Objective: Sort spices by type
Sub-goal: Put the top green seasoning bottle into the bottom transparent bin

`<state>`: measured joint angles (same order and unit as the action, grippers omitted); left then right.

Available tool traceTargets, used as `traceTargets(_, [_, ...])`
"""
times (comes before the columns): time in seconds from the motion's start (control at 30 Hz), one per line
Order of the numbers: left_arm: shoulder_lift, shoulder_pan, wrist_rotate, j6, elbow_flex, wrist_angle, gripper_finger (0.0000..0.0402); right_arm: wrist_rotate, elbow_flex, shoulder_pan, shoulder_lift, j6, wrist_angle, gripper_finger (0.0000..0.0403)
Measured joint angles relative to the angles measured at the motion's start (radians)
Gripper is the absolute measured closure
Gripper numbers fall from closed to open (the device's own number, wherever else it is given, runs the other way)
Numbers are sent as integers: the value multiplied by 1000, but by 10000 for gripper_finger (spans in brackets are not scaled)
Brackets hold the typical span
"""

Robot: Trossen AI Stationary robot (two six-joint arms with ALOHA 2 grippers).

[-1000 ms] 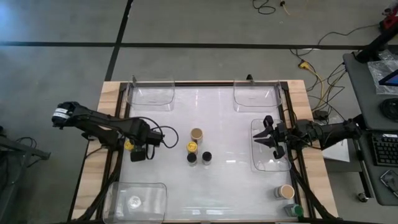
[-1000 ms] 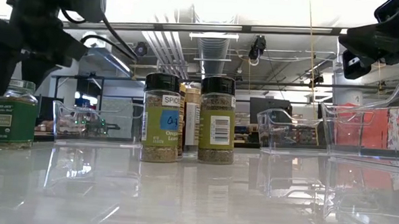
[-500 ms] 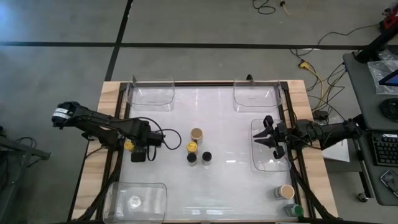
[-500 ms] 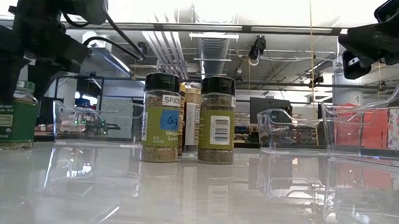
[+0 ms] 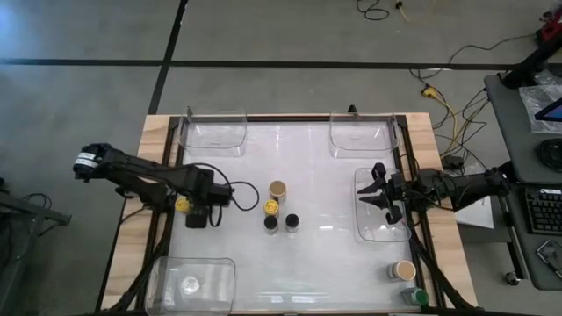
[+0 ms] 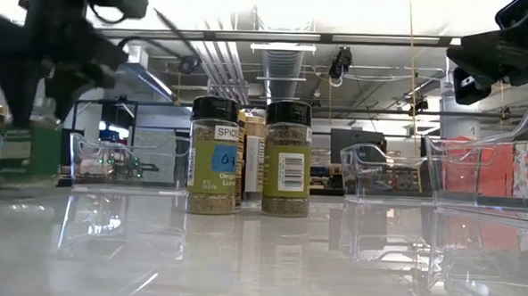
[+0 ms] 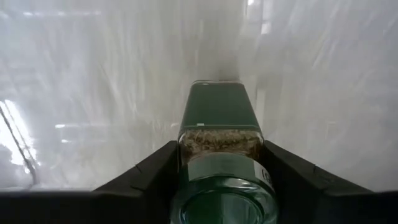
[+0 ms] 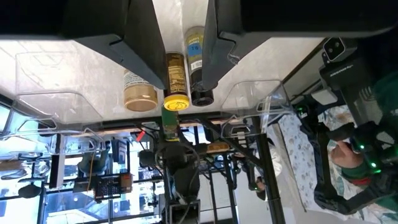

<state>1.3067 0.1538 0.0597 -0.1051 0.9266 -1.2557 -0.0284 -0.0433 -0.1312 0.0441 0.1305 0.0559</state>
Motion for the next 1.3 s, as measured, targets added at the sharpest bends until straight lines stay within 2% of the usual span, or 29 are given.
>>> traceTargets(0.2, [0,6,0,-10,153,-1,216,0,0,0,0,0,0,330])
traceTargets(0.3, [0,29,-62,-40,237,-8,217,0,0,0,0,0,0,335])
traceTargets(0.4, [0,75,-132,-75,332,-38,214,0,0,0,0,0,0,339])
traceTargets(0.6, [-1,209,-145,-212,491,-110,213,0,0,0,0,0,0,332])
traceTargets(0.87, [15,448,-208,-425,518,-103,213,149,0,1,0,56,40,315])
traceTargets(1.0, [52,520,-210,-541,518,-98,213,160,0,1,3,60,135,309])
traceTargets(1.1, [87,558,-209,-581,518,-90,213,194,0,1,4,166,220,308])
traceTargets(1.23, [146,604,-261,-580,518,-90,212,384,0,3,6,382,321,316])
traceTargets(1.3, [175,627,-305,-579,518,-90,212,386,0,3,23,452,382,322])
